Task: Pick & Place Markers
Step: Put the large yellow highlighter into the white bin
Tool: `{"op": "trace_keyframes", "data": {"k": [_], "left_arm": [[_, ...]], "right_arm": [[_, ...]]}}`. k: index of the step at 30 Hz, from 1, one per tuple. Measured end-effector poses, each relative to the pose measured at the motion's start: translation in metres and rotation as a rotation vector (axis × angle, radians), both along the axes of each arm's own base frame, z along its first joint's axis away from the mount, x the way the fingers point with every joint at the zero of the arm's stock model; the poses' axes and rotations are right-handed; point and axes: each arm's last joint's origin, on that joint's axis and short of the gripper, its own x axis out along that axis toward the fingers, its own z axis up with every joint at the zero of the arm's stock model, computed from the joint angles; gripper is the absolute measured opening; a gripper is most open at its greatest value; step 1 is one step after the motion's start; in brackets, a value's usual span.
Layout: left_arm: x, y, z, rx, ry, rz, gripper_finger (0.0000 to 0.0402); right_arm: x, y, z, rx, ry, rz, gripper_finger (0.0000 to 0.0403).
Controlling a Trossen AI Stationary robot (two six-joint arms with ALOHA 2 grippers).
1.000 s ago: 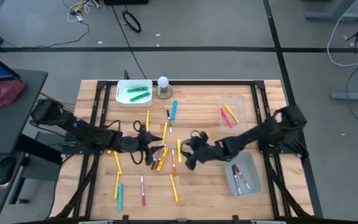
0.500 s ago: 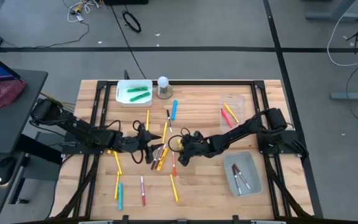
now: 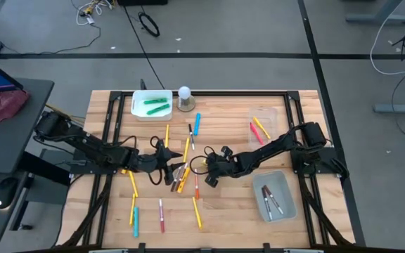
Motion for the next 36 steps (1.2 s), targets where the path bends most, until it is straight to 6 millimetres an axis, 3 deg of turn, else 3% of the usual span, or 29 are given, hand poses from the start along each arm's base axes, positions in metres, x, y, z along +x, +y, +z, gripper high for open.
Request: {"op": "trace_keyframes", "data": {"k": [2, 8, 16, 20, 24, 29, 36], "left_arm": [[0.0, 0.0, 0.0, 0.0, 0.0, 0.0, 0.0177], [0.0, 0.0, 0.0, -0.003, 0.001, -0.007, 0.0177], [0.001, -0.004, 0.002, -0.003, -0.005, -0.089, 0.0177], [0.008, -0.013, 0.007, 0.044, -0.113, -0.156, 0.0177], [0.021, -0.024, 0.009, 0.094, -0.29, -0.277, 0.0177], [0.03, -0.03, 0.008, 0.121, -0.485, -0.358, 0.0177], [0.056, -0.033, 0.013, 0.118, -0.538, -0.401, 0.0203]], "right_arm": [[0.0, 0.0, 0.0, -0.018, 0.004, 0.014, 0.0051], [0.004, 0.011, 0.018, -0.069, -0.114, 0.123, 0.0049], [0.009, 0.046, 0.093, -0.231, -0.587, 0.341, 0.0049], [0.006, 0.061, 0.125, -0.316, -0.871, 0.44, 0.0049], [0.005, 0.066, 0.14, -0.356, -1.048, 0.54, 0.0049], [0.004, 0.067, 0.143, -0.372, -1.076, 0.547, 0.0049], [0.004, 0.067, 0.143, -0.372, -1.082, 0.545, 0.0049]]}}
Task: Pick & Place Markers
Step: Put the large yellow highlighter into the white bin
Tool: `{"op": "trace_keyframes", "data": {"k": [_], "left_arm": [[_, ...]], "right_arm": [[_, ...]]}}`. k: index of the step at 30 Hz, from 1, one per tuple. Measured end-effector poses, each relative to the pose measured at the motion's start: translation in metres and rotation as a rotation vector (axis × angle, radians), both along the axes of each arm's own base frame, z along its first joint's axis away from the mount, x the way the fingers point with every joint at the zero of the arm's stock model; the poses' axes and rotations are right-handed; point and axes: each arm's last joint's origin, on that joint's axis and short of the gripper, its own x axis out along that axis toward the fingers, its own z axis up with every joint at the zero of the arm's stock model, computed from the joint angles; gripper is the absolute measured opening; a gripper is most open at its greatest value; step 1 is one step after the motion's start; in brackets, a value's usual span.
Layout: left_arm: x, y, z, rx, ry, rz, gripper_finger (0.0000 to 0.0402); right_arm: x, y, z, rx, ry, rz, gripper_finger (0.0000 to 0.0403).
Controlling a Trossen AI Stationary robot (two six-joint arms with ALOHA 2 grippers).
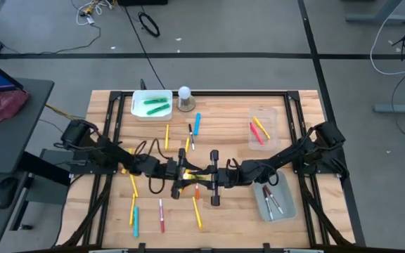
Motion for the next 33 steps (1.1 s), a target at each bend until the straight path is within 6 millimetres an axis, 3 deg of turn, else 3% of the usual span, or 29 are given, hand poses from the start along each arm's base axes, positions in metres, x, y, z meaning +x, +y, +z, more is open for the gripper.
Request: {"op": "trace_keyframes", "data": {"k": [4, 8, 12, 19, 24, 29, 33], "left_arm": [[0.012, -0.003, 0.009, -0.006, -0.035, -0.031, 0.0238], [0.014, -0.007, 0.011, 0.039, -0.043, -0.029, 0.0241], [0.013, -0.01, 0.011, 0.044, -0.046, -0.033, 0.0197], [0.013, -0.009, 0.011, 0.058, -0.042, -0.027, 0.007], [0.014, -0.009, 0.006, 0.063, 0.014, 0.006, 0.0069], [0.01, 0.004, 0.006, 0.095, 0.206, 0.209, 0.0069], [0.002, 0.032, 0.026, 0.144, 0.466, 0.448, 0.0069]], "right_arm": [[0.0, 0.0, -0.001, -0.003, 0.008, 0.0, 0.0049], [0.0, 0.0, -0.002, -0.006, 0.016, -0.001, 0.0051], [0.001, 0.0, -0.003, -0.012, 0.03, 0.0, 0.0052], [0.001, 0.0, -0.005, 0.037, 0.058, 0.0, 0.0086], [-0.005, 0.005, 0.001, -0.002, 0.083, -0.012, 0.0133], [-0.03, 0.011, 0.027, -0.047, 0.166, -0.143, 0.0158], [-0.046, 0.012, 0.034, -0.07, 0.247, -0.238, 0.016]]}}
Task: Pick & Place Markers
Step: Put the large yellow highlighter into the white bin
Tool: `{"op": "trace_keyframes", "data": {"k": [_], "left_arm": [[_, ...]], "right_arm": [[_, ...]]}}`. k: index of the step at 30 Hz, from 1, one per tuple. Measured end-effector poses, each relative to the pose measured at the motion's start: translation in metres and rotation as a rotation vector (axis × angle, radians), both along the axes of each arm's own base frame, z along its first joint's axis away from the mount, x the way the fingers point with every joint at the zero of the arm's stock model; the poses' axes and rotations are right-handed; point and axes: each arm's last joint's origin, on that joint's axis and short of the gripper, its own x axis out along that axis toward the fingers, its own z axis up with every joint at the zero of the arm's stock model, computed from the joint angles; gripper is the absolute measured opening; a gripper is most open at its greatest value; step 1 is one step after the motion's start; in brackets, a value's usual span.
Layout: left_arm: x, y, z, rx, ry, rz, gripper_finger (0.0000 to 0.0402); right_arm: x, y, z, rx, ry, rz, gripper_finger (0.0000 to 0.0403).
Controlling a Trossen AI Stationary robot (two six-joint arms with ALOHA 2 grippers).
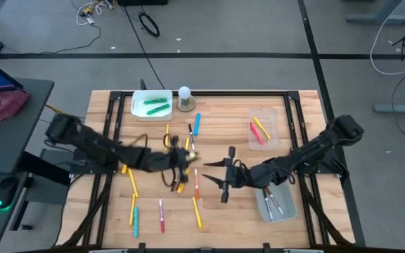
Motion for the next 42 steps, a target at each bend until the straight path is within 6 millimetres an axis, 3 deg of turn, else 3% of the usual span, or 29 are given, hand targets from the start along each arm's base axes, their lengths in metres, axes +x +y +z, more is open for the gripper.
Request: {"op": "trace_keyframes", "data": {"k": [5, 10, 16, 20, 25, 33, 42], "left_arm": [[-0.02, 0.058, 0.029, 0.045, 0.361, 0.254, 0.0069], [-0.048, 0.132, 0.039, 0.091, 0.731, 0.457, 0.0069], [-0.091, 0.222, 0.031, -0.071, 0.867, 0.585, 0.0069], [-0.117, 0.263, 0.019, -0.167, 0.903, 0.585, 0.0069], [-0.118, 0.285, -0.008, -0.187, 0.975, 0.417, 0.0069], [-0.107, 0.295, -0.051, -0.199, 1.137, 0.346, 0.007], [-0.103, 0.301, -0.065, -0.188, 1.169, 0.364, 0.0098]], "right_arm": [[-0.005, 0.006, -0.002, -0.011, 0.026, -0.014, 0.0153], [-0.002, 0.008, -0.009, 0.003, 0.041, -0.018, 0.0145], [0.002, 0.01, -0.018, 0.002, 0.061, -0.02, 0.0136], [0.003, 0.011, -0.021, 0.011, 0.066, -0.022, 0.0131], [0.005, 0.009, -0.021, 0.011, 0.065, -0.027, 0.0126], [0.007, 0.004, -0.021, 0.021, 0.063, -0.043, 0.0125], [0.007, 0.004, -0.021, 0.02, 0.063, -0.042, 0.0125]]}}
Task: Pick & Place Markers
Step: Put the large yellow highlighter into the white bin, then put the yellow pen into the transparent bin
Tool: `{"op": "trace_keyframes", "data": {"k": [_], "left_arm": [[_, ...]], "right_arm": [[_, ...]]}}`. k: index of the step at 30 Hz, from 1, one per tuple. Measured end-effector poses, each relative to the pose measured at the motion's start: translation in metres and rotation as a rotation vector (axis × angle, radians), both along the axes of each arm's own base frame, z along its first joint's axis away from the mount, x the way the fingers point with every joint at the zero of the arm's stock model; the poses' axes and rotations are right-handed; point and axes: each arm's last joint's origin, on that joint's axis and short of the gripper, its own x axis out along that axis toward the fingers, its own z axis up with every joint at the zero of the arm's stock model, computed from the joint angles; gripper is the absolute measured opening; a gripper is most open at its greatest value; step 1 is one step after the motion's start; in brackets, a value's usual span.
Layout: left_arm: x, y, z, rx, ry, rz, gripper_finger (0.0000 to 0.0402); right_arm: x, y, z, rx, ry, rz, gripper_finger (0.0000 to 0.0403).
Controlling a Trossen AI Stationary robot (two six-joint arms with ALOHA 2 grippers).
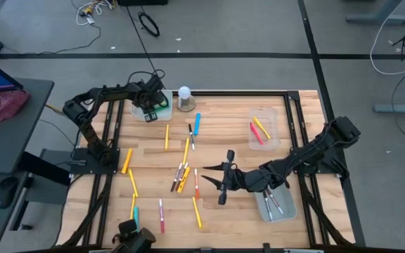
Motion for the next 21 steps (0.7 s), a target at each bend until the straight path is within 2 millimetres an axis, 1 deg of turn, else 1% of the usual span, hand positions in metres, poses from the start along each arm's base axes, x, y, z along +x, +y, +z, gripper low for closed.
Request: {"op": "trace_keyframes", "data": {"k": [6, 10, 13, 17, 21], "left_arm": [[0.001, 0.002, 0.001, 0.027, -0.011, -0.001, 0.0095], [0.0, 0.002, 0.005, 0.055, 0.015, 0.005, 0.0107], [-0.002, -0.001, 0.009, 0.052, 0.026, -0.007, 0.0128], [-0.003, -0.003, 0.015, 0.059, 0.023, -0.016, 0.0173], [-0.004, -0.006, 0.03, 0.098, -0.015, -0.008, 0.0218]], "right_arm": [[0.0, 0.0, 0.0, -0.001, 0.002, 0.0, 0.0125], [0.0, 0.0, -0.001, -0.007, 0.012, 0.0, 0.0125], [0.0, 0.0, -0.002, -0.009, 0.017, 0.0, 0.0125], [0.0, 0.0, -0.002, -0.009, 0.017, 0.0, 0.0125], [0.0, 0.0, -0.002, -0.01, 0.02, 0.0, 0.0125]]}}
